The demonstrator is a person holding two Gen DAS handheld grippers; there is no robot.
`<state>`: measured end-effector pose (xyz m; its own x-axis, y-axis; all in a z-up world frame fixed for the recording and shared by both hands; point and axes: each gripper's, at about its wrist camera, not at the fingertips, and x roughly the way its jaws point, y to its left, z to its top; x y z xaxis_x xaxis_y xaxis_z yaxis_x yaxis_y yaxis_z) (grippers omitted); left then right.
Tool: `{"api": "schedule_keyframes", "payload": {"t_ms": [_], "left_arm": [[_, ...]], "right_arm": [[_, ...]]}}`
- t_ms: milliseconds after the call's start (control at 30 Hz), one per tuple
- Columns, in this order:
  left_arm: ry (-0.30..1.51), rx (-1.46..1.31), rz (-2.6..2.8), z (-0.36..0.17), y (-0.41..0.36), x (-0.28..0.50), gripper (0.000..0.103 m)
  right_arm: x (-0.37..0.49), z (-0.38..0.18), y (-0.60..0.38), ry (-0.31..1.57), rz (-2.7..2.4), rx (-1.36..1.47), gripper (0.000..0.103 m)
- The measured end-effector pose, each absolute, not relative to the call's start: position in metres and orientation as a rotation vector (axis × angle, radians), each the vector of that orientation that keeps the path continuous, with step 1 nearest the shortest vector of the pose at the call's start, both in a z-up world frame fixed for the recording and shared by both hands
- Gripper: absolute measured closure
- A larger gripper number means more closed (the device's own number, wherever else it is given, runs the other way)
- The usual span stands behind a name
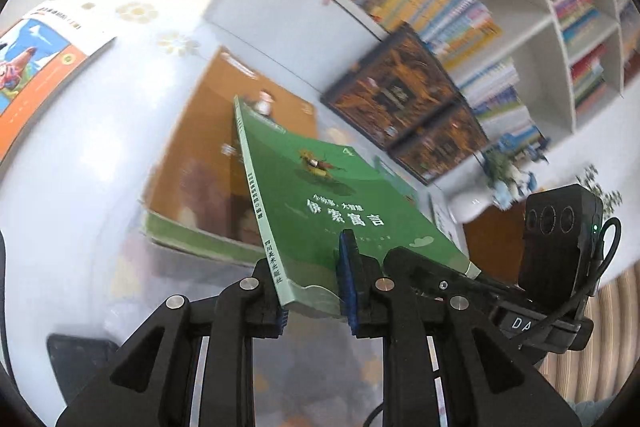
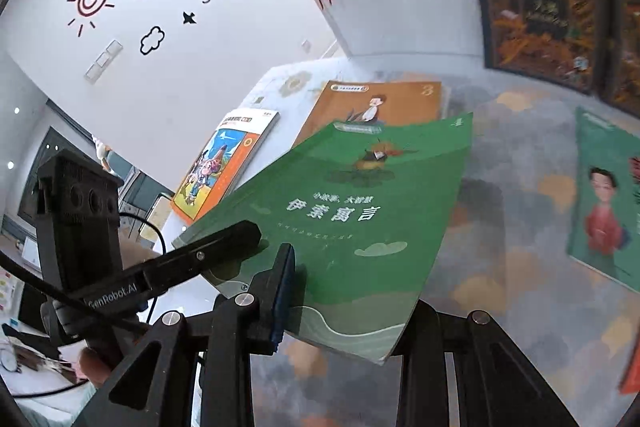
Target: Organize books
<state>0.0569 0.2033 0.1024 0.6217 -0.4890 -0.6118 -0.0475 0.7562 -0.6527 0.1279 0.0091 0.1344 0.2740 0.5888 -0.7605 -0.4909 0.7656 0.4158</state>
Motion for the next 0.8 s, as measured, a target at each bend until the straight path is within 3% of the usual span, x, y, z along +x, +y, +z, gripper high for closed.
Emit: {"api": "schedule_keyframes", "payload": {"t_ms": [467,600,800], "left_arm": [[0.913,-0.711,-0.166,0.068,0.239,0.104,0.084],[0.916,-0.719,-0.095,0.062,0.249,0.098,0.084],[0.910,-0.734,-0.023,0.061,0.263,0.077,0.084]], "right_arm": [[0.190,0.096,0.056,1.178,0.699,0.126,0.070],[0.194,0.082,0.061,1.210,0.676,0.099,0.063],[0.190,0.074,0.068,1.211,0.687,0.029,0.062]]}}
